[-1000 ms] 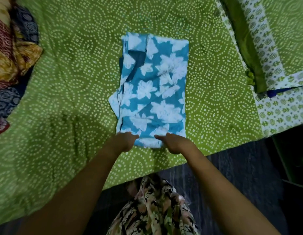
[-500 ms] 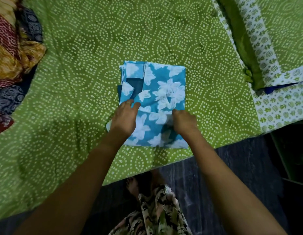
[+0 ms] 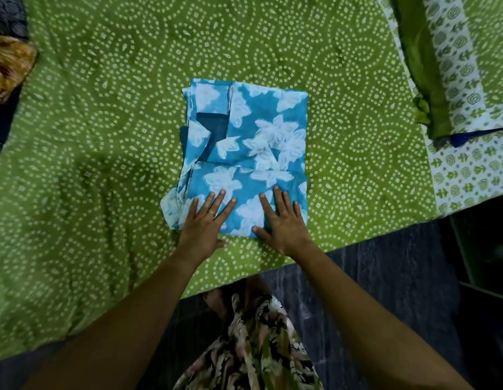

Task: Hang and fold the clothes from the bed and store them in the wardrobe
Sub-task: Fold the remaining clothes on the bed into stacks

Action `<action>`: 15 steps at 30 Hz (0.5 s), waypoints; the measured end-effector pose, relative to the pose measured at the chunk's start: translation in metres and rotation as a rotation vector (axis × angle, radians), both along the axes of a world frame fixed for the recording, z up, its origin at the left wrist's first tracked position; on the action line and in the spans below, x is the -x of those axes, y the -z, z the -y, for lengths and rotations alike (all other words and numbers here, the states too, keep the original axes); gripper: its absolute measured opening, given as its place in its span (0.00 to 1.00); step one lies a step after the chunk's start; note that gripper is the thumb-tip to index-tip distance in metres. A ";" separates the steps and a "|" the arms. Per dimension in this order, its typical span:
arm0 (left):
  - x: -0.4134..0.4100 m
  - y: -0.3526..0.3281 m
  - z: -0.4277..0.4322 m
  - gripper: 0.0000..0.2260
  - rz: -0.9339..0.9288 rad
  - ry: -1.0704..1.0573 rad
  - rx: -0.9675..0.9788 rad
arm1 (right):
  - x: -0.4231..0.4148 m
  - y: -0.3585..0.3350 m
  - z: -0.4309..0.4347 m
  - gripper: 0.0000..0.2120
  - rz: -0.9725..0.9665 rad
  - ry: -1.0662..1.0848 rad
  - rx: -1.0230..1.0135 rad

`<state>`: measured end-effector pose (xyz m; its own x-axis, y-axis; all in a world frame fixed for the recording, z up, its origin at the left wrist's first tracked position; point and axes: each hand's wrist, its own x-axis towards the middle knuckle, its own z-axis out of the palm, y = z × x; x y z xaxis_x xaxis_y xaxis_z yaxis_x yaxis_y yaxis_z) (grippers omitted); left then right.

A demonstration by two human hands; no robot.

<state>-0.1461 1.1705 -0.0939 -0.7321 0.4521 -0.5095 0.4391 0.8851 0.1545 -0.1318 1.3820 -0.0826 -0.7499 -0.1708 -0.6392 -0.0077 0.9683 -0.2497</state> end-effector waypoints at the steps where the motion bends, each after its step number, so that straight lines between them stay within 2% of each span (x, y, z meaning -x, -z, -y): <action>1: 0.000 0.000 -0.003 0.52 -0.009 -0.004 0.025 | 0.003 -0.002 0.001 0.40 0.015 -0.046 -0.024; 4: 0.003 -0.004 -0.013 0.48 -0.038 0.020 0.164 | 0.006 -0.004 0.007 0.43 0.018 -0.177 -0.112; 8: 0.010 -0.015 -0.026 0.38 -0.012 0.026 0.247 | 0.010 -0.010 0.006 0.30 -0.002 -0.220 -0.149; 10: 0.015 -0.022 -0.030 0.36 -0.004 0.022 0.228 | 0.010 -0.013 0.009 0.27 0.013 -0.229 -0.173; 13: 0.030 -0.041 -0.033 0.25 -0.006 -0.033 0.133 | 0.019 -0.028 0.012 0.25 0.012 -0.222 -0.211; 15: 0.044 -0.057 -0.029 0.20 0.051 -0.106 0.030 | 0.034 -0.046 0.008 0.25 0.065 -0.206 -0.137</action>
<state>-0.1899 1.1997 -0.0364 -0.7476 0.3581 -0.5593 0.3354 0.9305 0.1474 -0.1658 1.3743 -0.0371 -0.6650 -0.2246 -0.7123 -0.1968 0.9727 -0.1229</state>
